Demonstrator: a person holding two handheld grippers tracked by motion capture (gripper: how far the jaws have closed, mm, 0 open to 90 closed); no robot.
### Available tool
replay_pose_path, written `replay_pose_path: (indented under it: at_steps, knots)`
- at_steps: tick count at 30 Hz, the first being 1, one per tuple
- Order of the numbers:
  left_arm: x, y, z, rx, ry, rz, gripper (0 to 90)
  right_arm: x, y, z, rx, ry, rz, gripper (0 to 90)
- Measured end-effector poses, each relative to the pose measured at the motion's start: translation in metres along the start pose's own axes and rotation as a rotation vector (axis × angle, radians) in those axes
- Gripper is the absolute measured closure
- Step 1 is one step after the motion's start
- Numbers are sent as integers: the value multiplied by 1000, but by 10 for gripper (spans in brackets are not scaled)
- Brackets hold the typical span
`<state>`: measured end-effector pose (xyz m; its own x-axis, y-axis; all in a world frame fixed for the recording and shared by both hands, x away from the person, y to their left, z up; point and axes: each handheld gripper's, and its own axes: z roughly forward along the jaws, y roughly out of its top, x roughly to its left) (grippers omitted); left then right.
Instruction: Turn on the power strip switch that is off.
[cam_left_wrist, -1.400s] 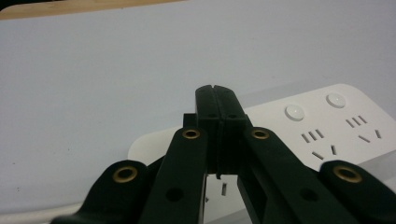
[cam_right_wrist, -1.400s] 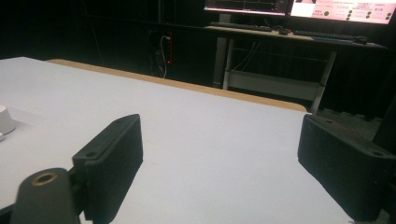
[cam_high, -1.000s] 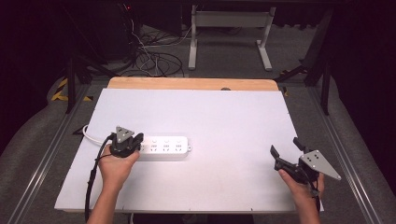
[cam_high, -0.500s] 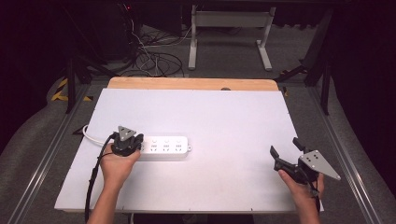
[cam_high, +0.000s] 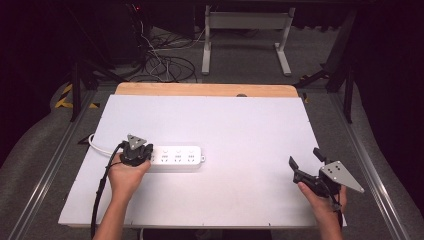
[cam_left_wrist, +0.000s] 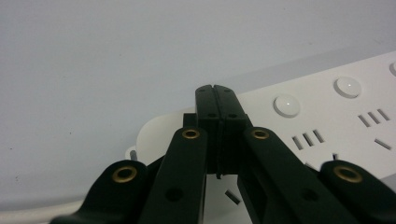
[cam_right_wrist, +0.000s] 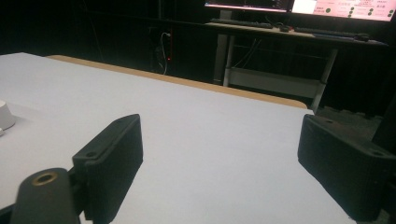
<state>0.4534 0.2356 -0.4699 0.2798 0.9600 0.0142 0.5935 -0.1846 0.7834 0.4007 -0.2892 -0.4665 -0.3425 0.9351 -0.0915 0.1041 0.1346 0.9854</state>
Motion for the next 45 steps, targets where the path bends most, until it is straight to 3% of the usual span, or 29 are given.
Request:
replay_pose_path:
  at_steps: [4,40,45]
  knots:
    - [-1,0,0,2,-11,0,900,0,0,0,-1,2,1,147]
    - [-6,2,1,38,33,17,900,0,1,0,-4,0,5,150]
    - [-5,3,1,52,16,14,900,1,1,1,-1,1,4,150]
